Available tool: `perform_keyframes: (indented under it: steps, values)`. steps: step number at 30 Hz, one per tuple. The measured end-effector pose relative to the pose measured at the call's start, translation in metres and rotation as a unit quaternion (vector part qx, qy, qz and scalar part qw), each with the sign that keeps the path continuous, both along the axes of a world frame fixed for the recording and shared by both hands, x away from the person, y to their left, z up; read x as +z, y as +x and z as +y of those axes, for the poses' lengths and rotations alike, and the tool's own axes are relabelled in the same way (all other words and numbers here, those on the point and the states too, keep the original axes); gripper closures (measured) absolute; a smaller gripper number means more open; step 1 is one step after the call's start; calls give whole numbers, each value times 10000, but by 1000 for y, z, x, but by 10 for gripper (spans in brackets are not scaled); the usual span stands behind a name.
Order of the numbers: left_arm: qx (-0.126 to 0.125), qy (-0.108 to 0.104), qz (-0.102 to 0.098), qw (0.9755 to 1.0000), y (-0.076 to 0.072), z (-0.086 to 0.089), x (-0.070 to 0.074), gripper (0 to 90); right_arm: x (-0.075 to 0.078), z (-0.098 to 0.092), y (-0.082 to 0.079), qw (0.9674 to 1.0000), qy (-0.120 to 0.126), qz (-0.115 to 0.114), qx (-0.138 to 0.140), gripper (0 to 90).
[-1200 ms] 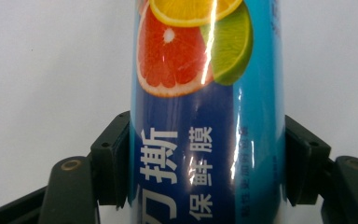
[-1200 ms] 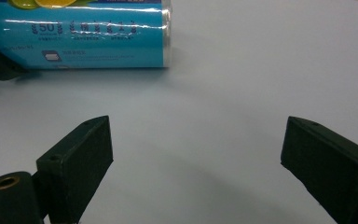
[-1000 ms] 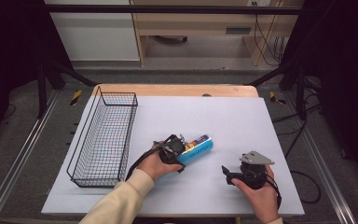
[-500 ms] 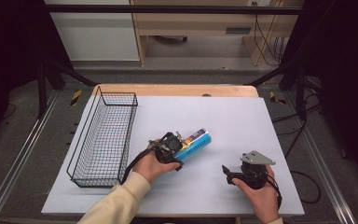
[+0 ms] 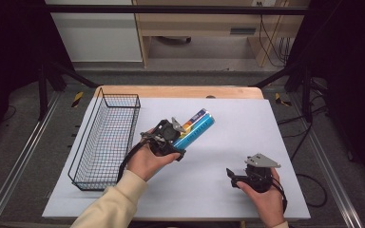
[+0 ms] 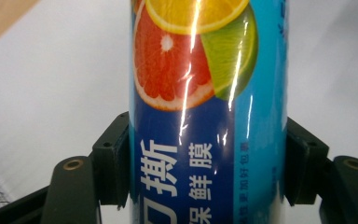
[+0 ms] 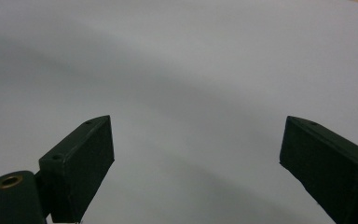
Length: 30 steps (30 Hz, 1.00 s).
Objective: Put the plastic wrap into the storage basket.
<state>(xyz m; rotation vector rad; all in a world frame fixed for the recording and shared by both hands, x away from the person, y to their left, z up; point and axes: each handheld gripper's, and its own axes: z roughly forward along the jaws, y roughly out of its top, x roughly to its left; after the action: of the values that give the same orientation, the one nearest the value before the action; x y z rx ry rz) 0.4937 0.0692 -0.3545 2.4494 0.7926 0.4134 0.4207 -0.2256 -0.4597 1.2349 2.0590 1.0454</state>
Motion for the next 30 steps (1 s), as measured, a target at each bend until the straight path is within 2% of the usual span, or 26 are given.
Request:
perform_keyframes:
  steps: [7,15,18,24,27,30]
  values:
    - [26,-82,-79,9999,-3,2,18,320,-1,-2,1,10000,64,11,-27,101]
    - [81,-2,-199,9998,-6,7,40,321,-2,-4,2,10000,55,-68,-5,99]
    - [187,174,-254,9994,-12,12,49,321,-1,-4,2,9999,105,-82,35,95]
    - [445,259,-287,9983,-20,26,55,321,2,0,-1,9998,50,-125,122,94]
    - [644,370,-330,9967,-25,37,58,321,3,2,1,9998,27,-136,134,88]
    - [832,390,-349,9952,-30,51,63,321,2,3,2,9999,-19,-96,129,75]
